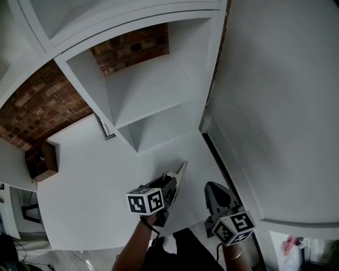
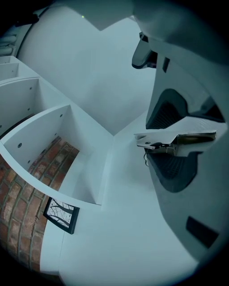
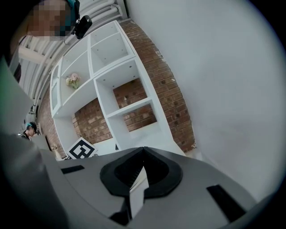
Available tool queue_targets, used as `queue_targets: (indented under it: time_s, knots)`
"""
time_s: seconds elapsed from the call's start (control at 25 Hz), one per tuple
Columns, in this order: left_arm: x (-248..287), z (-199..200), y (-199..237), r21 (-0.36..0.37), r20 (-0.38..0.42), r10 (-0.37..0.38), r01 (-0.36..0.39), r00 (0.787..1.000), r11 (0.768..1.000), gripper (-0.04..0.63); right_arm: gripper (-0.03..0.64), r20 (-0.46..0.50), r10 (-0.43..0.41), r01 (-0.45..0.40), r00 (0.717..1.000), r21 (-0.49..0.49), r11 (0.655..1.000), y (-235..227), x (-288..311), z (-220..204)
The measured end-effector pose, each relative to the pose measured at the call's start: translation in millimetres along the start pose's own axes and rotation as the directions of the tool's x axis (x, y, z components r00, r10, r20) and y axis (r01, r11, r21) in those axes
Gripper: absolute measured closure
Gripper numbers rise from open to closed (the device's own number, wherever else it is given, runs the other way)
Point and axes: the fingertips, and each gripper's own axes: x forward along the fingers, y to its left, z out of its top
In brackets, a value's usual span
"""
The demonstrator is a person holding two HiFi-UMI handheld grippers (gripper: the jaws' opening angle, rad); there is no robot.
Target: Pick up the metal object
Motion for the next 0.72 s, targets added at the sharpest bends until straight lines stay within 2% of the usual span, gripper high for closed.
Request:
queue_targets:
  time_s: [0.2,0.72]
  knots:
    - [3,-1,0,-0.011,-0.008,0.006,-0.006,1.000,1.000,0.509,0.612,0.003,0.011,-0.011,1.000,0.025,1.000,-2,3,0]
    - [3,-2,-17,-0.009,-0.017,-0.049,0.049,0.999,0.999,0.578,0.612,0.021,0.016,-0.017,1.000,0.045,0.999,1,-3,4]
